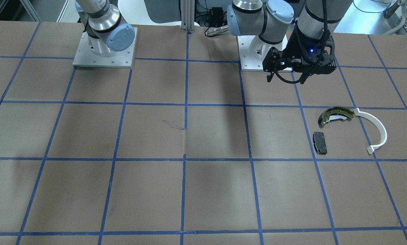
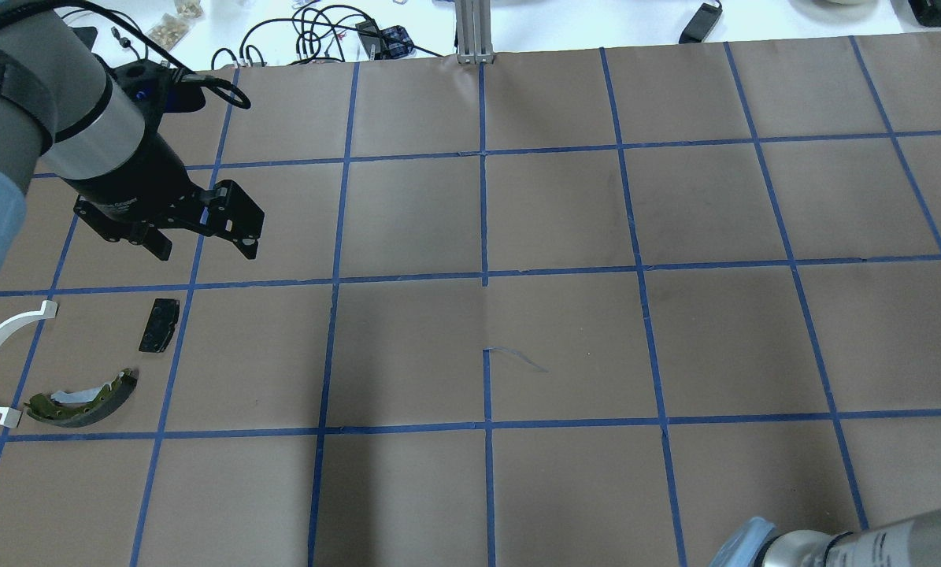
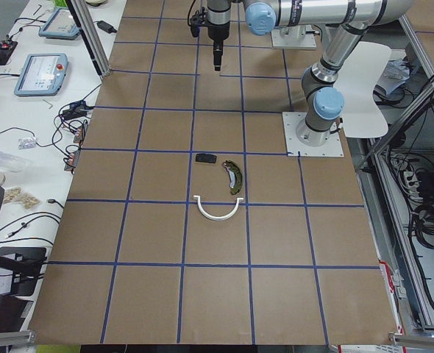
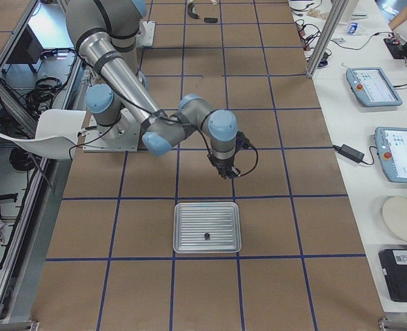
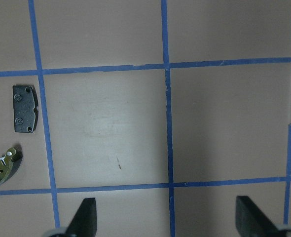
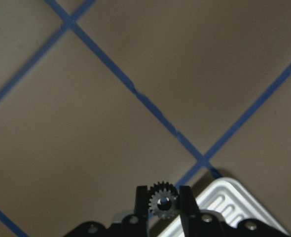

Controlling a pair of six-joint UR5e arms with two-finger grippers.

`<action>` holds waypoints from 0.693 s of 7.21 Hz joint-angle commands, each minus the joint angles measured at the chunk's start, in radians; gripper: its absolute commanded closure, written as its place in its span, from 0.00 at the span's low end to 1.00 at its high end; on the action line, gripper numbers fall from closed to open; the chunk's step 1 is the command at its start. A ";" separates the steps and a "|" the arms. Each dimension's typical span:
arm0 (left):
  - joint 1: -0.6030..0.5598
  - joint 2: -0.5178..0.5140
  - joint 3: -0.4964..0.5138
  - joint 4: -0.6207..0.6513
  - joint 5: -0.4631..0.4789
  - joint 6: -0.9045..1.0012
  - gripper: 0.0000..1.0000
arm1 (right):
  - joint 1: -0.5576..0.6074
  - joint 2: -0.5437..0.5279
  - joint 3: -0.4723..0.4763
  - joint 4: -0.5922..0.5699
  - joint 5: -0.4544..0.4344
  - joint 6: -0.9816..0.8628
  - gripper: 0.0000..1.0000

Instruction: Place bearing gear from tray to pile

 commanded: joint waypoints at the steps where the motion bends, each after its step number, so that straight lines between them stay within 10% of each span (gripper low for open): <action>1: 0.000 0.008 -0.005 0.004 -0.003 0.001 0.00 | 0.359 -0.090 -0.001 0.071 -0.002 0.471 0.68; 5: 0.000 0.013 -0.017 -0.005 -0.010 -0.002 0.00 | 0.925 0.035 0.002 -0.058 0.009 1.410 0.69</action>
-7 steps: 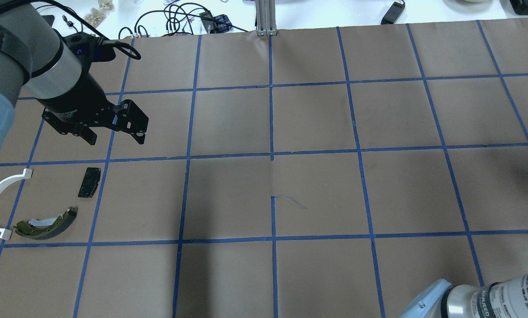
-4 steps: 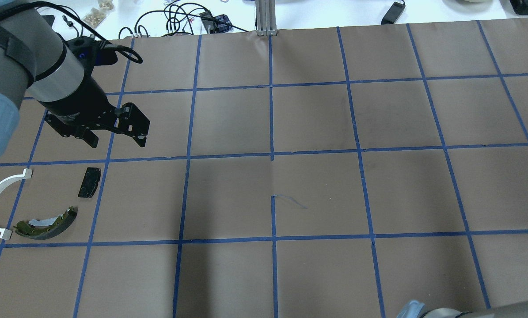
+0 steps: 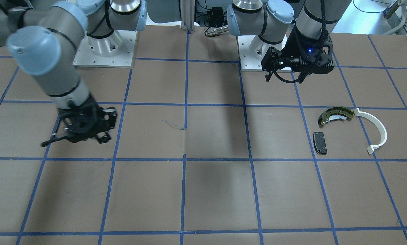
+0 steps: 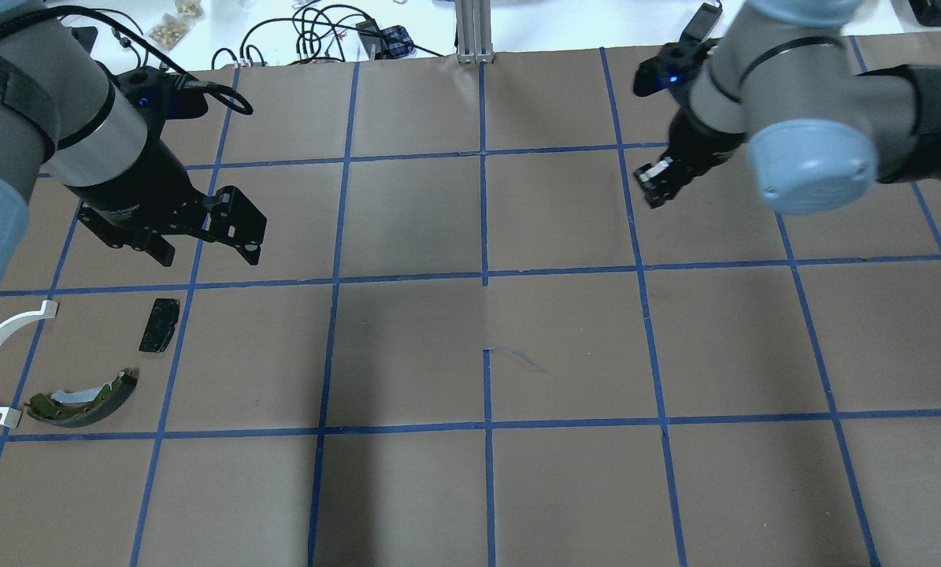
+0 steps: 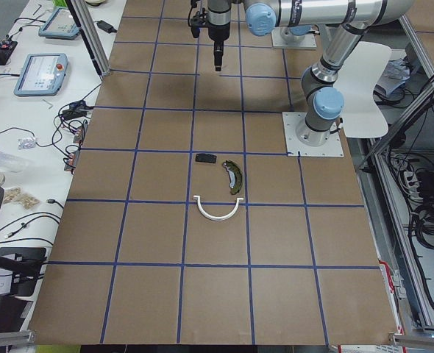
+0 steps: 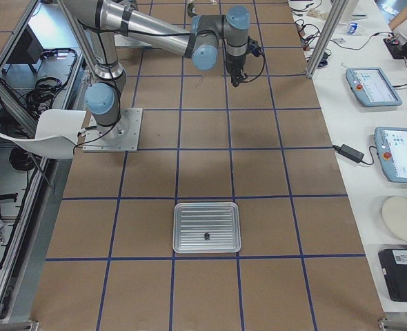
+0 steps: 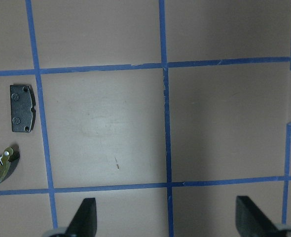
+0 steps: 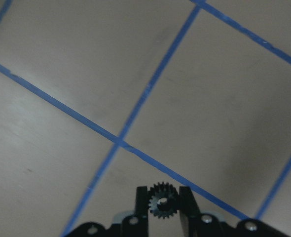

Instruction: Place bearing gear from tray to pile

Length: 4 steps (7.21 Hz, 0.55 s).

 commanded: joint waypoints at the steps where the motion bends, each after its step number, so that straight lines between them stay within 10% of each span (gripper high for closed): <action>1: 0.000 0.002 -0.004 -0.004 -0.007 -0.002 0.00 | 0.221 0.118 0.005 -0.146 0.028 0.433 0.69; 4: 0.000 -0.001 -0.009 -0.004 -0.005 0.001 0.00 | 0.331 0.241 0.022 -0.253 0.035 0.568 0.66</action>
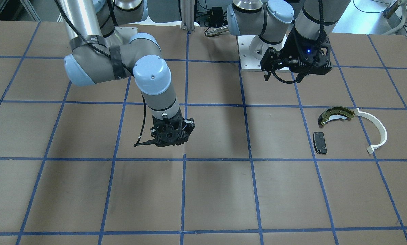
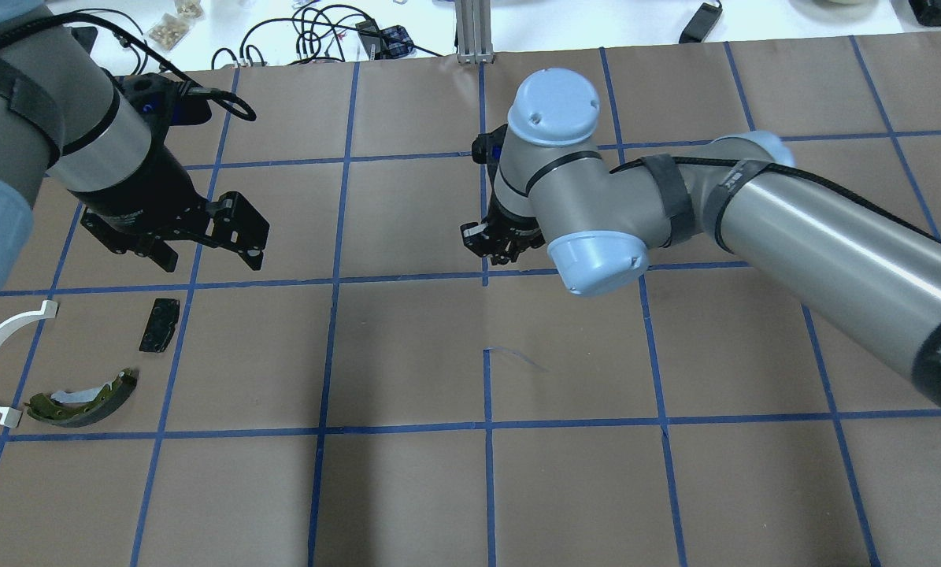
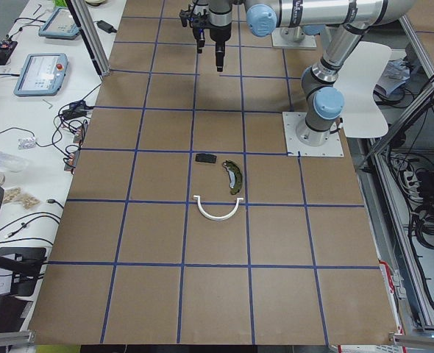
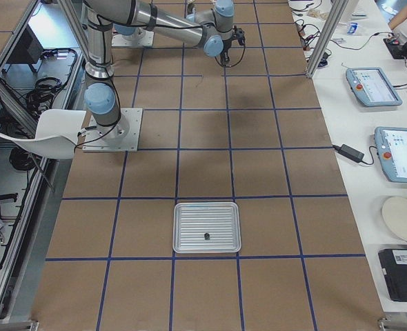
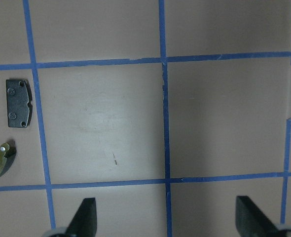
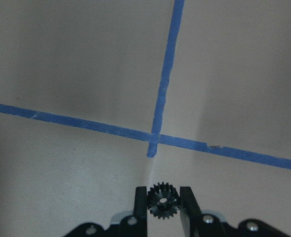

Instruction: Place bearing gear from tray to pile

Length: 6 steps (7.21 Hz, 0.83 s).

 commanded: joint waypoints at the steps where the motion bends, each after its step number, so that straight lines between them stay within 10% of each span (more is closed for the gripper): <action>1: 0.003 0.002 -0.003 -0.004 0.008 0.001 0.00 | 0.064 0.067 0.011 -0.027 -0.001 0.034 0.64; 2: 0.003 -0.001 -0.007 0.001 0.009 0.001 0.00 | 0.064 0.070 0.014 -0.033 -0.004 0.006 0.63; 3: 0.005 -0.005 -0.007 0.002 0.012 0.001 0.00 | 0.064 0.068 0.014 -0.033 -0.011 0.017 0.21; 4: 0.005 -0.030 -0.008 0.001 -0.004 -0.017 0.00 | 0.061 0.061 0.004 -0.036 -0.019 0.009 0.10; 6: 0.009 -0.036 -0.039 0.026 0.000 -0.020 0.00 | -0.015 -0.014 -0.004 -0.025 -0.024 -0.017 0.10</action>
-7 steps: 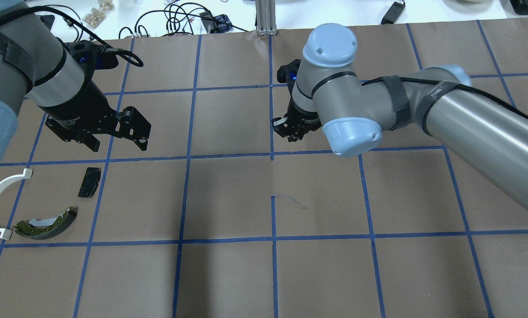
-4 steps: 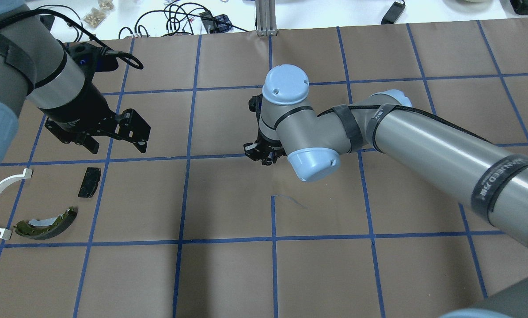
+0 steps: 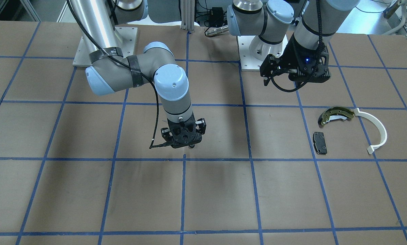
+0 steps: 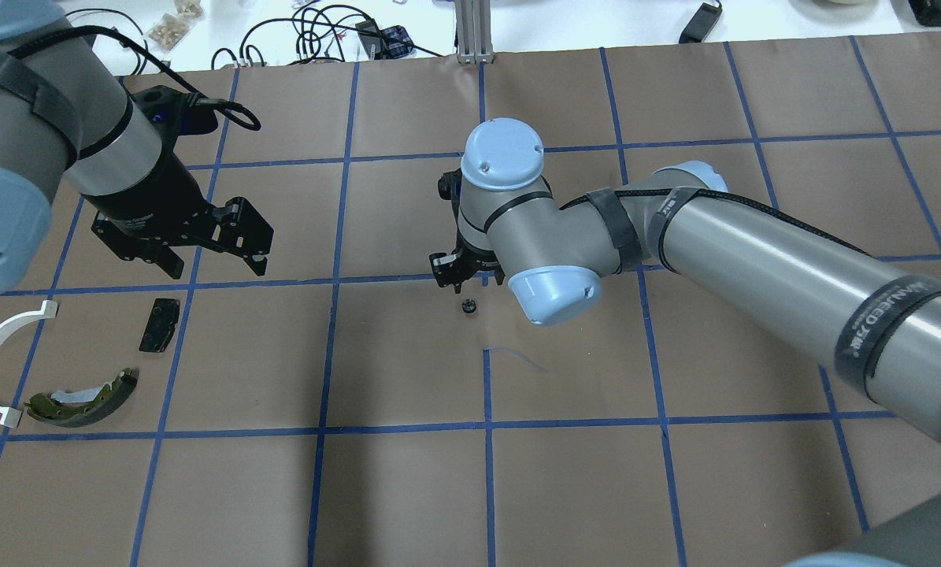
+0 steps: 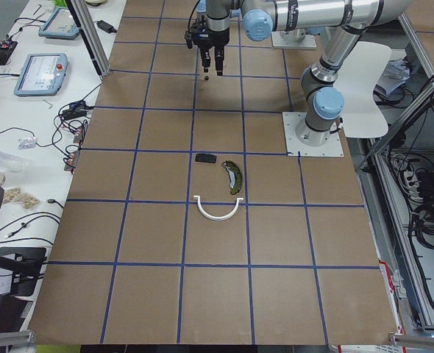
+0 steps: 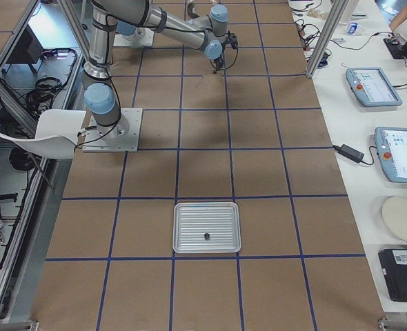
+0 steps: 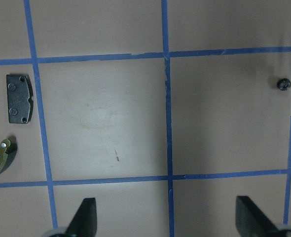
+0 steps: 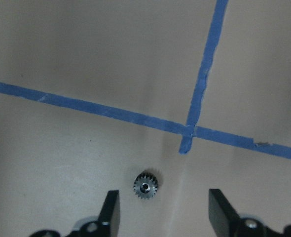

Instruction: Place bearing gear from tray to pile

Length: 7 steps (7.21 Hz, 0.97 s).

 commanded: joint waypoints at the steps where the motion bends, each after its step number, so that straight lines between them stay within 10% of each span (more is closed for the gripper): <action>1: 0.003 -0.018 -0.037 0.041 -0.005 -0.005 0.00 | -0.121 -0.098 -0.001 0.034 -0.002 -0.078 0.10; 7: -0.283 -0.263 -0.040 0.387 -0.033 -0.255 0.00 | -0.906 -0.208 0.002 0.250 -0.094 -1.199 0.12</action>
